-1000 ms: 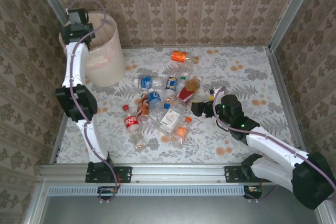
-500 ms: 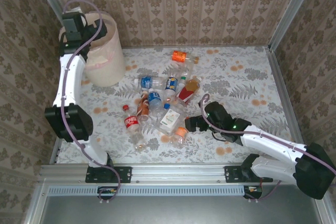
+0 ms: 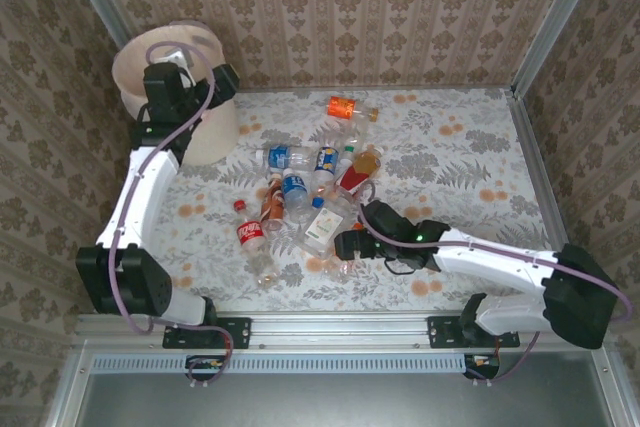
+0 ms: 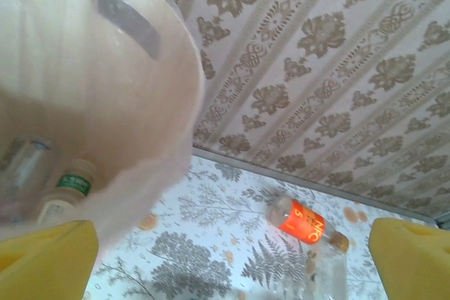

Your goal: Put the plastic bottles in the bin

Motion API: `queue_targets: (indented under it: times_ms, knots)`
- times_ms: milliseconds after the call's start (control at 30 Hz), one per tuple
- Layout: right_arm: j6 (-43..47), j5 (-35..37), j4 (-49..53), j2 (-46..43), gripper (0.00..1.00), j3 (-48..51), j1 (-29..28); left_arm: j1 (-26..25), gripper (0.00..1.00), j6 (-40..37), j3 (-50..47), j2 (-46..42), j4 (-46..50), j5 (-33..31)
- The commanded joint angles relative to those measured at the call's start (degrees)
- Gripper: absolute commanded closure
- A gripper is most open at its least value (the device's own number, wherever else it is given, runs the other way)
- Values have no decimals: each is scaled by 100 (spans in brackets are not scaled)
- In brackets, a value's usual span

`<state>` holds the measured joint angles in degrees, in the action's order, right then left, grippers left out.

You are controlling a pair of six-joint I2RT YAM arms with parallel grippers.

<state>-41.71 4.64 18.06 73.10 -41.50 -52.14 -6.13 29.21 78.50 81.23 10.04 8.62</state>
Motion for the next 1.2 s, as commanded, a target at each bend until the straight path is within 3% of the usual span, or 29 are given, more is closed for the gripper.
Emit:
queue_targets:
  times_ms: [0, 500, 867, 1167]
  knots:
    - [-169, 93, 471, 436, 0, -349, -146, -43, 0, 260, -224, -265, -316, -32]
    - [-608, 575, 1634, 1467, 4, -936, -519, -64, 0, 199, -294, -442, -19, -273]
    - [-604, 517, 1442, 1615, 18, -704, -509, -64, 0, 155, -273, -477, 42, -333]
    - [-635, 576, 1340, 1750, 21, -582, -511, -99, 0, 180, -292, -477, 16, -314]
